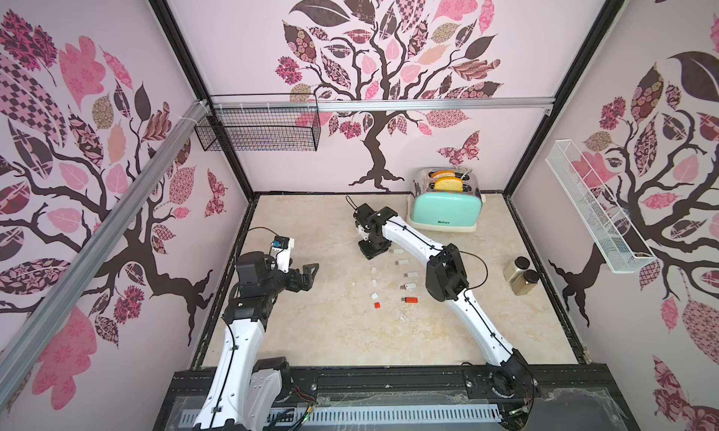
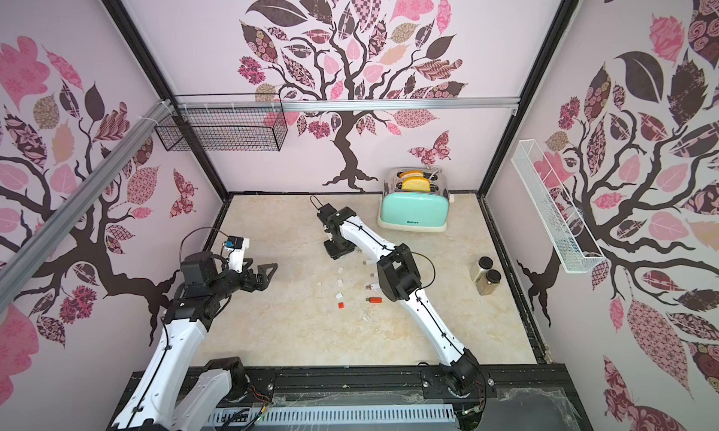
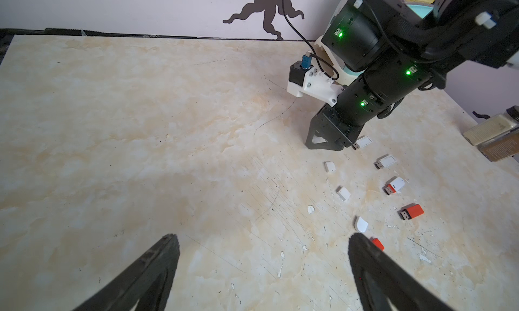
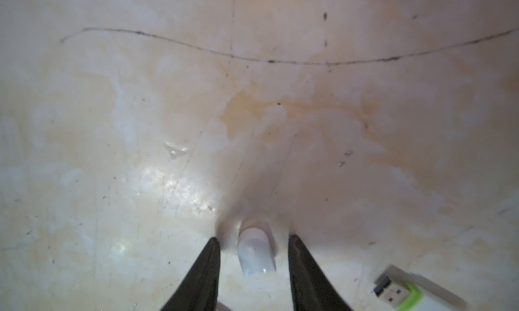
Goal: Close the usb drive cover
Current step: Pick up the cover from the center of the board.
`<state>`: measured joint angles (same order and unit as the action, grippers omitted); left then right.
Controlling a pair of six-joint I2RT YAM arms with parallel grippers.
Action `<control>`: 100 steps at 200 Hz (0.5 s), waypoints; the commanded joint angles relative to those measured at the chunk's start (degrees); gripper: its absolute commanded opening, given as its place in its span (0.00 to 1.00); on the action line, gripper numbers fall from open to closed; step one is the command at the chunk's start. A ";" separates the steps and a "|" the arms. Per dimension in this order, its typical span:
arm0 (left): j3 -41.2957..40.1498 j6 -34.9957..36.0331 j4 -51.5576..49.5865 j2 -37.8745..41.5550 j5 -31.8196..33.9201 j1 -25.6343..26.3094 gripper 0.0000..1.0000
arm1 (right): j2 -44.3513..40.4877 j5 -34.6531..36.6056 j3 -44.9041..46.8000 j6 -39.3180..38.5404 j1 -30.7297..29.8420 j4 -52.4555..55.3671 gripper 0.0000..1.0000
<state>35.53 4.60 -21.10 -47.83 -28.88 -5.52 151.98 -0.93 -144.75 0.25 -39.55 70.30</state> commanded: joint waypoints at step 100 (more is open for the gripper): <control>0.09 0.53 0.06 0.08 -0.08 0.13 0.98 | 0.56 0.49 4.80 0.39 -0.55 2.57 0.30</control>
<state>35.53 4.58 -21.12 -48.18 -28.95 -5.48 151.04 -0.12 -142.76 0.12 -39.44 69.21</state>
